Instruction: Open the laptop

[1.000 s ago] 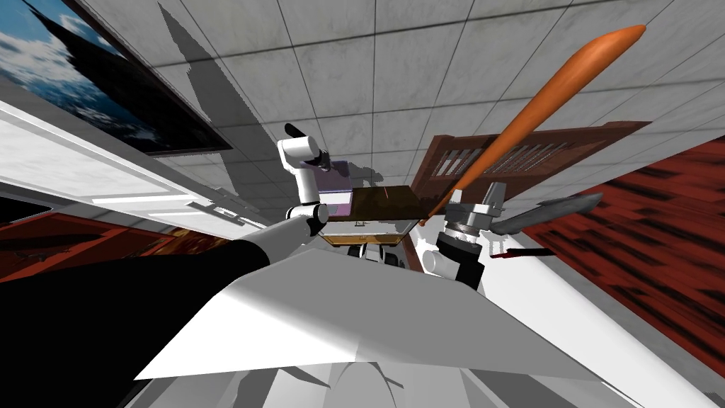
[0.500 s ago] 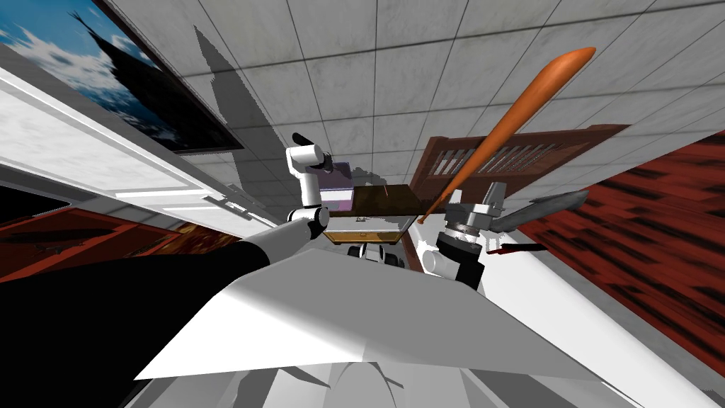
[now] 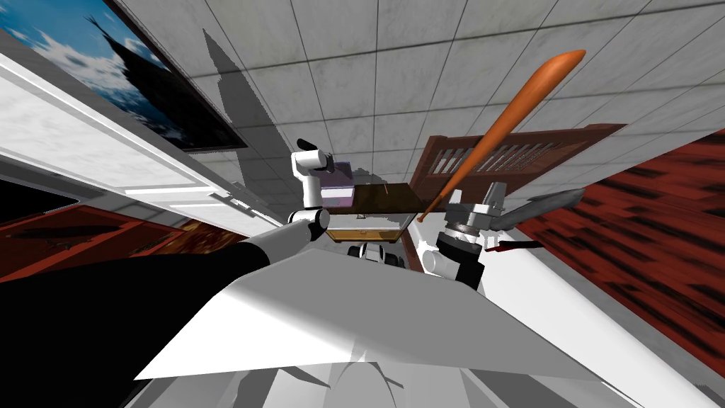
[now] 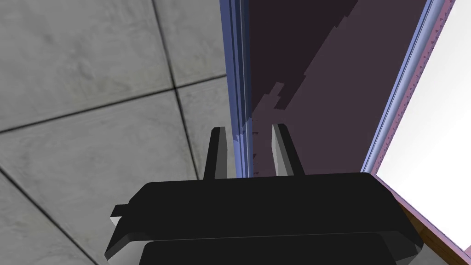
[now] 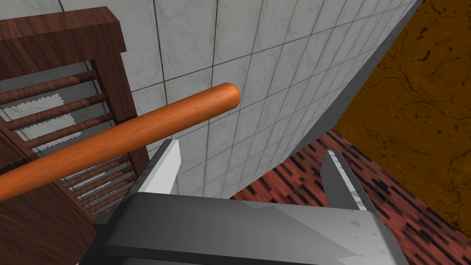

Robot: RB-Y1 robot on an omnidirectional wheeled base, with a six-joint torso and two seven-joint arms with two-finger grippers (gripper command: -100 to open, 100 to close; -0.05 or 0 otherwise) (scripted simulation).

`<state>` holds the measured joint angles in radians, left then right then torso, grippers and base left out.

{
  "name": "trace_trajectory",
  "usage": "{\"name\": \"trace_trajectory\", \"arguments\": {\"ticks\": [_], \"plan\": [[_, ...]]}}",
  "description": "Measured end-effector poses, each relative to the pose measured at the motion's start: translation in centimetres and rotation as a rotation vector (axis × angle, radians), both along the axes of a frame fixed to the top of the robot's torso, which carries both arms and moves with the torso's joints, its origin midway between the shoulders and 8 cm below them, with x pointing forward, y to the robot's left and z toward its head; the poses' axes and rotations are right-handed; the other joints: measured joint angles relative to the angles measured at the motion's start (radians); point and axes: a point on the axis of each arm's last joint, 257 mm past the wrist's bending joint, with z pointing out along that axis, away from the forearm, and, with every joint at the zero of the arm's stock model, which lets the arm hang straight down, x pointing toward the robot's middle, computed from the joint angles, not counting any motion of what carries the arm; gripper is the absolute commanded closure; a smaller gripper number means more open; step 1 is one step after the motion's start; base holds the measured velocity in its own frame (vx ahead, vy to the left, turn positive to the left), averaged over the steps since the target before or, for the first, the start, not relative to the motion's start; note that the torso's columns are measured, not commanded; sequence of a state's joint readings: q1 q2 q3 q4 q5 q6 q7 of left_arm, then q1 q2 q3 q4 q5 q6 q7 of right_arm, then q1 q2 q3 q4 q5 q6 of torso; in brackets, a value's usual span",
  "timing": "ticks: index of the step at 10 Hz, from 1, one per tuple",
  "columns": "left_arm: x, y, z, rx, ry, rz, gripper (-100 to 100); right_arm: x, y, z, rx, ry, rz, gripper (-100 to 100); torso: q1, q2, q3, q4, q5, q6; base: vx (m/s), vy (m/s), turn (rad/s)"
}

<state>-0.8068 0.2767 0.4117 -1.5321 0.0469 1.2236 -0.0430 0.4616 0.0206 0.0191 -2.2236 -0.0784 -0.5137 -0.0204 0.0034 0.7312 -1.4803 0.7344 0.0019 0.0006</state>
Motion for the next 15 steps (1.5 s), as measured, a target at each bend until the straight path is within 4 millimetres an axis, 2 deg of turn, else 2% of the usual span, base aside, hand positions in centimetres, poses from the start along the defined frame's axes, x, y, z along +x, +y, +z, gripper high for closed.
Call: {"name": "trace_trajectory", "arguments": {"ticks": [15], "plan": [[3.0, -1.4, -1.7, 0.030, -0.201, -0.022, 100, 0.0, 0.0, 0.0, 0.000, 0.000, 0.000, 0, -0.003, 0.006, 0.004, 0.002, -0.001, 0.000, -0.054, -0.007, 0.012]]}}
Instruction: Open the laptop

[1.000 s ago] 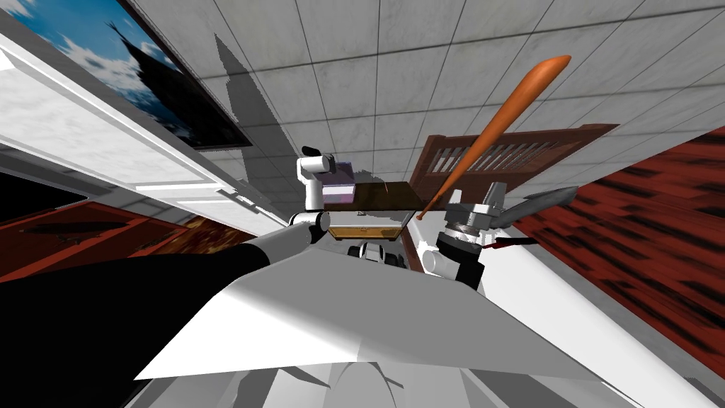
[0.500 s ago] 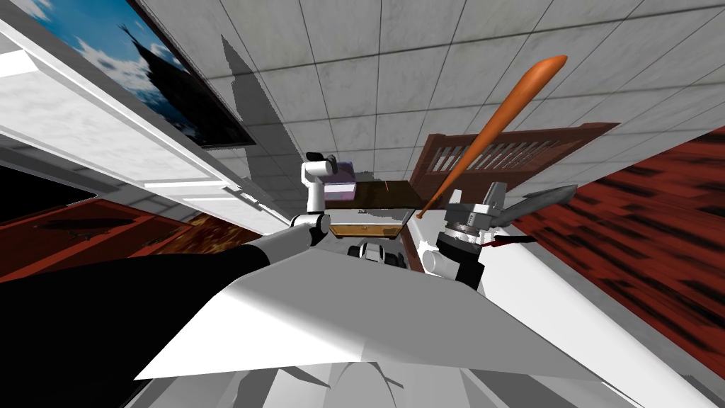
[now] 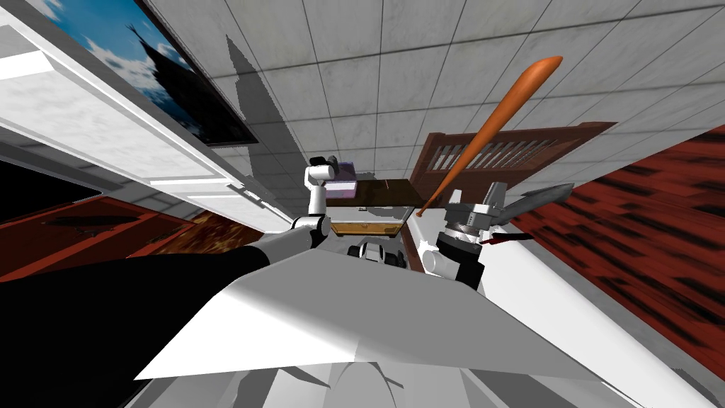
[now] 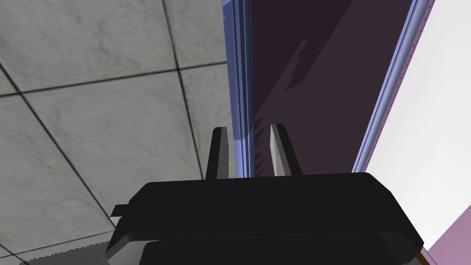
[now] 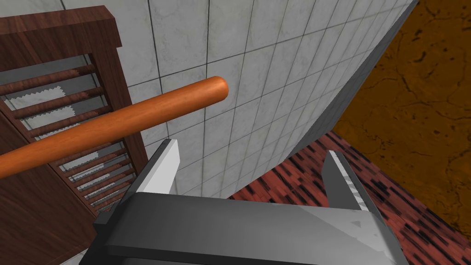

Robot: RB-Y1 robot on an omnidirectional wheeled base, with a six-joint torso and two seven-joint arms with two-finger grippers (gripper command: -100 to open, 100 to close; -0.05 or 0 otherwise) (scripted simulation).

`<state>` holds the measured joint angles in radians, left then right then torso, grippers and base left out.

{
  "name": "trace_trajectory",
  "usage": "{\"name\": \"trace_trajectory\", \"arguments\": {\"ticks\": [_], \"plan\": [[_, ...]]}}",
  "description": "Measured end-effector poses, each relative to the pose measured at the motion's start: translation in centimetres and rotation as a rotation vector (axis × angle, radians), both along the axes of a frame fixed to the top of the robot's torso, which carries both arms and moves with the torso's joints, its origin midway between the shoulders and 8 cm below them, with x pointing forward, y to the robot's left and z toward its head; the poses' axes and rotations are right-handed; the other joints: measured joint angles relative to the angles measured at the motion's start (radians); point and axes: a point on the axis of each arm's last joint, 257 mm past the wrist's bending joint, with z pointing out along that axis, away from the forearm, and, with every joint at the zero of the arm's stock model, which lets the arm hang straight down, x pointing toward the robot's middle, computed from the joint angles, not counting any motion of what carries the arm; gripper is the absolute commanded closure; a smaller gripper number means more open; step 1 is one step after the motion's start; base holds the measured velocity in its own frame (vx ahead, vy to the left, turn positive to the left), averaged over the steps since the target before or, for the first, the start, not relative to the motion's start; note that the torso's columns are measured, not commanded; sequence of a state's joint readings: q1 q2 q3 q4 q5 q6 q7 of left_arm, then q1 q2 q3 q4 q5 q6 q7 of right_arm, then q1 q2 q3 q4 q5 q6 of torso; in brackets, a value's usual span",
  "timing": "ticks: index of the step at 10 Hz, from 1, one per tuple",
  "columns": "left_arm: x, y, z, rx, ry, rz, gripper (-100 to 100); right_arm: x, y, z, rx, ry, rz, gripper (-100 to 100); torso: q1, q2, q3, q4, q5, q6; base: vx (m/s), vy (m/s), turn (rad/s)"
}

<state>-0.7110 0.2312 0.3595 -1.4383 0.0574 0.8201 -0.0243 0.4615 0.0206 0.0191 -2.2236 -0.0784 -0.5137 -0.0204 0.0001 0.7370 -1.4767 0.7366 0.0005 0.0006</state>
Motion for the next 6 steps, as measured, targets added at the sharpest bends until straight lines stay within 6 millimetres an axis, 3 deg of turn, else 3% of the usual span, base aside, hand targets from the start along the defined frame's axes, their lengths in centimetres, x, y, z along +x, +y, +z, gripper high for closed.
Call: {"name": "trace_trajectory", "arguments": {"ticks": [6], "plan": [[0.5, 0.2, -1.1, 0.006, -0.054, 0.004, 100, 0.0, 0.0, 0.0, 0.000, 0.000, 0.000, 0, 0.000, -0.001, -0.001, 0.001, -0.001, 0.000, -0.028, 0.004, -0.019]]}}
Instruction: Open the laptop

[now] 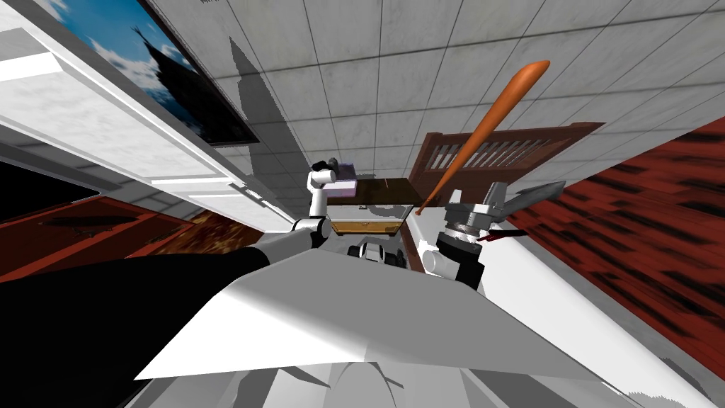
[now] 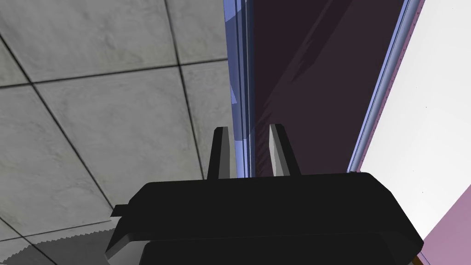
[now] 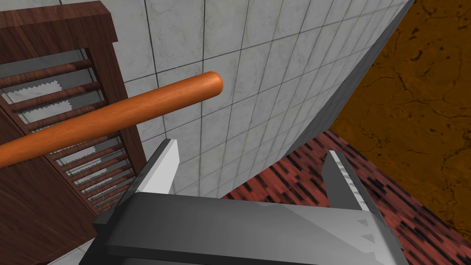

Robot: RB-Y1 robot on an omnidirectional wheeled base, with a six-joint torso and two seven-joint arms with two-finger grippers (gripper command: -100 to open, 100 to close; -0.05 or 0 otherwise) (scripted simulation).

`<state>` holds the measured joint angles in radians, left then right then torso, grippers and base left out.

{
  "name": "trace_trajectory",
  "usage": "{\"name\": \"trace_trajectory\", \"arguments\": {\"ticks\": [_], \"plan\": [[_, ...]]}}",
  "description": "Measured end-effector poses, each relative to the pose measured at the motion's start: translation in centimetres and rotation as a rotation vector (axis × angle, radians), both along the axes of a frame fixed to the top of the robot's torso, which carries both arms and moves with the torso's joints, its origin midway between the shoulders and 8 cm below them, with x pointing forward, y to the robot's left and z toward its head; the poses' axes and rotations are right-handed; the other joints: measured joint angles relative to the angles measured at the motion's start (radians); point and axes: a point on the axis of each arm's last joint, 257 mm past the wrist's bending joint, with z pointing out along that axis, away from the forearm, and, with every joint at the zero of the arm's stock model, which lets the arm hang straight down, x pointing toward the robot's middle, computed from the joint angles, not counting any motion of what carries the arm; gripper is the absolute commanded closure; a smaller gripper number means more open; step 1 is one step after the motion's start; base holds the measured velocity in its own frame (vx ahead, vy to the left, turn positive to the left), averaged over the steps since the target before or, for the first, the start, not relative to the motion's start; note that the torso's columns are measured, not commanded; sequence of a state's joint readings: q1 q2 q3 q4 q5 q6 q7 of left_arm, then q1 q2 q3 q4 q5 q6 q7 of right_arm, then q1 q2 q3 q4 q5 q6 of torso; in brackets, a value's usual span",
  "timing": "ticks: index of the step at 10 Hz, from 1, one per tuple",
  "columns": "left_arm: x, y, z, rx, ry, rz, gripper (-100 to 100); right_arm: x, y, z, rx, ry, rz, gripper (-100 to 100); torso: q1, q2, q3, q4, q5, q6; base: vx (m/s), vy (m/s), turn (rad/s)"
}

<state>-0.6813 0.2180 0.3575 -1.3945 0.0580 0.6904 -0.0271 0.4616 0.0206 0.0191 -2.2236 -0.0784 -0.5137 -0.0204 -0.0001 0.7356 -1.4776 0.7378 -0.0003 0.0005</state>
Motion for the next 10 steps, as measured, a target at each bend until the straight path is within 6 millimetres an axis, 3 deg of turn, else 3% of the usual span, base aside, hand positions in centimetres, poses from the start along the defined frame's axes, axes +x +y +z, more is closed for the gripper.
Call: {"name": "trace_trajectory", "arguments": {"ticks": [10], "plan": [[0.2, 0.8, -2.5, 0.022, -0.119, 0.025, 100, 0.0, 0.0, 0.0, 0.000, 0.000, 0.000, 0, 0.001, -0.002, -0.001, -0.005, 0.002, 0.002, -0.025, 0.005, -0.028]]}}
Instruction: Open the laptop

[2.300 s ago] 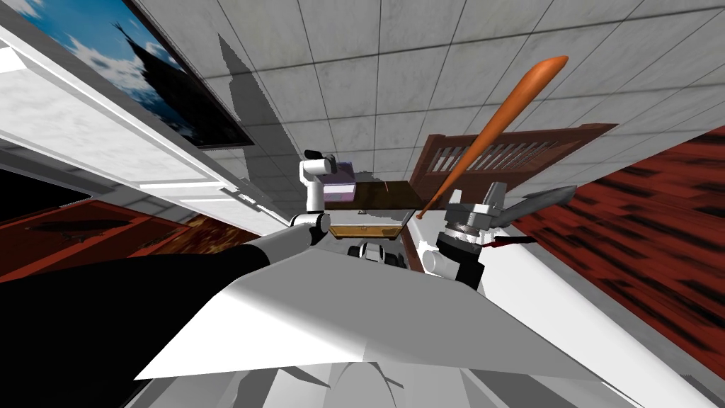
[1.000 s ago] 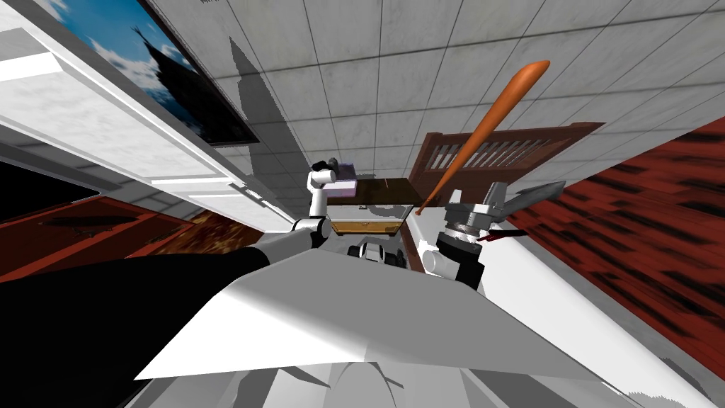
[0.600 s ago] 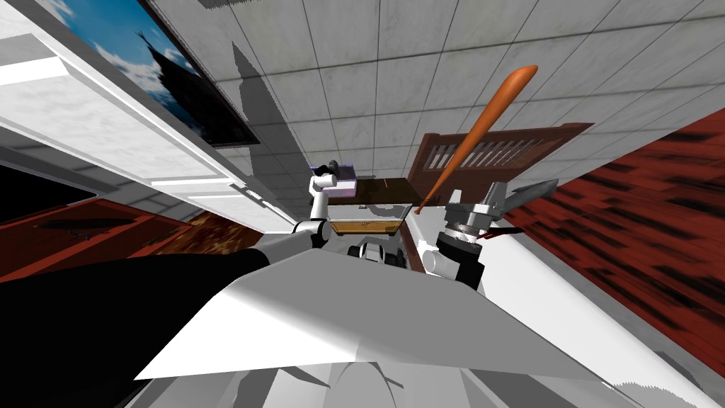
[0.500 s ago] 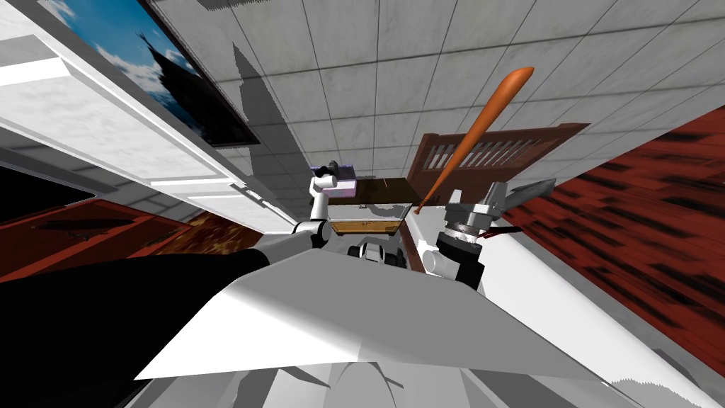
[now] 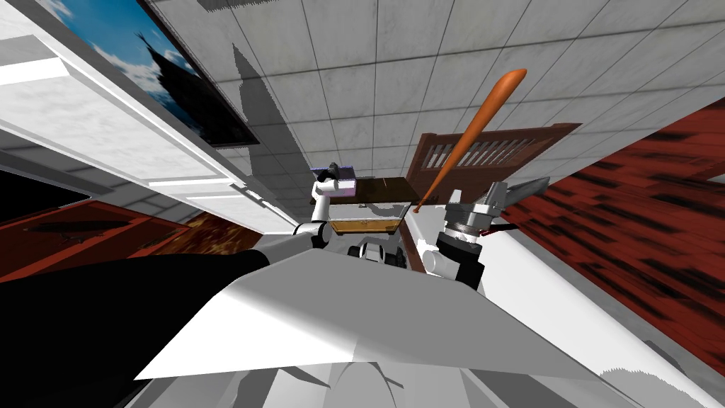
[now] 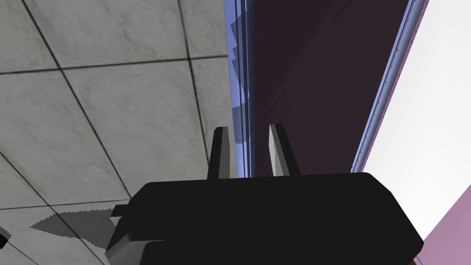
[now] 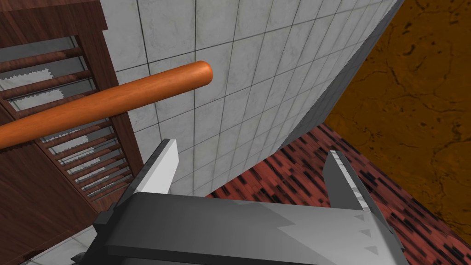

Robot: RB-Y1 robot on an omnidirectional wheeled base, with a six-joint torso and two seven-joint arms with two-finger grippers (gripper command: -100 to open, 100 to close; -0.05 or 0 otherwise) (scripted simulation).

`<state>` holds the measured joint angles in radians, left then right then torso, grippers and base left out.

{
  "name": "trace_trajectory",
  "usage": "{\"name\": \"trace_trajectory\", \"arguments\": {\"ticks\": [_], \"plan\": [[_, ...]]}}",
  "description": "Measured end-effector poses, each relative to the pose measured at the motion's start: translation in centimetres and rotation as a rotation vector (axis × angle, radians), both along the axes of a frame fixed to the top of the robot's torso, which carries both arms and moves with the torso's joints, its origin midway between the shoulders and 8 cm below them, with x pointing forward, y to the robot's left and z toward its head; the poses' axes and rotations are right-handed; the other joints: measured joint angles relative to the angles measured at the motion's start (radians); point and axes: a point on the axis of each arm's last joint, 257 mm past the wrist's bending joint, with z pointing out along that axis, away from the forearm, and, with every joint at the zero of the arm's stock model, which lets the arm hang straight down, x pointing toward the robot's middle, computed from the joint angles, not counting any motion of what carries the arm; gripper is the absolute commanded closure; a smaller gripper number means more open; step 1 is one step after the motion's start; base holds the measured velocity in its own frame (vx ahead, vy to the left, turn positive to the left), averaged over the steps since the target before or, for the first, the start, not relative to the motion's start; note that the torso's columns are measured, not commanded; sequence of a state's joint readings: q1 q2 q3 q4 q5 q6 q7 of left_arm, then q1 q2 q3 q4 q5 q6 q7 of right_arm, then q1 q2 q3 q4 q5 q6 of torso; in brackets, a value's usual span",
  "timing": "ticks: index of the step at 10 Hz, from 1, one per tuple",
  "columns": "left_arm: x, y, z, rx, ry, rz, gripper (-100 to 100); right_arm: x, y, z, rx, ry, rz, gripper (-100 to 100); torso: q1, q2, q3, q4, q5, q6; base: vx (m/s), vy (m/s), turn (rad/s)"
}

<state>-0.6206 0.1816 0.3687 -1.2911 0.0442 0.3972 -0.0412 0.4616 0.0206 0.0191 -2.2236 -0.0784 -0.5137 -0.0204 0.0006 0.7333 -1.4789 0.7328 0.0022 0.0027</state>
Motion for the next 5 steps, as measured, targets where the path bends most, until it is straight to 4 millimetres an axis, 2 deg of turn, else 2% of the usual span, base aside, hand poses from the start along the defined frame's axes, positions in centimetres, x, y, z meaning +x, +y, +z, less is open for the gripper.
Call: {"name": "trace_trajectory", "arguments": {"ticks": [5], "plan": [[-0.60, 0.42, -0.80, 0.014, -0.072, 0.012, 100, 0.00, 0.00, 0.00, 0.000, 0.000, 0.000, 0, -0.001, 0.002, 0.001, 0.005, -0.003, -0.002, -0.024, 0.005, -0.029]]}}
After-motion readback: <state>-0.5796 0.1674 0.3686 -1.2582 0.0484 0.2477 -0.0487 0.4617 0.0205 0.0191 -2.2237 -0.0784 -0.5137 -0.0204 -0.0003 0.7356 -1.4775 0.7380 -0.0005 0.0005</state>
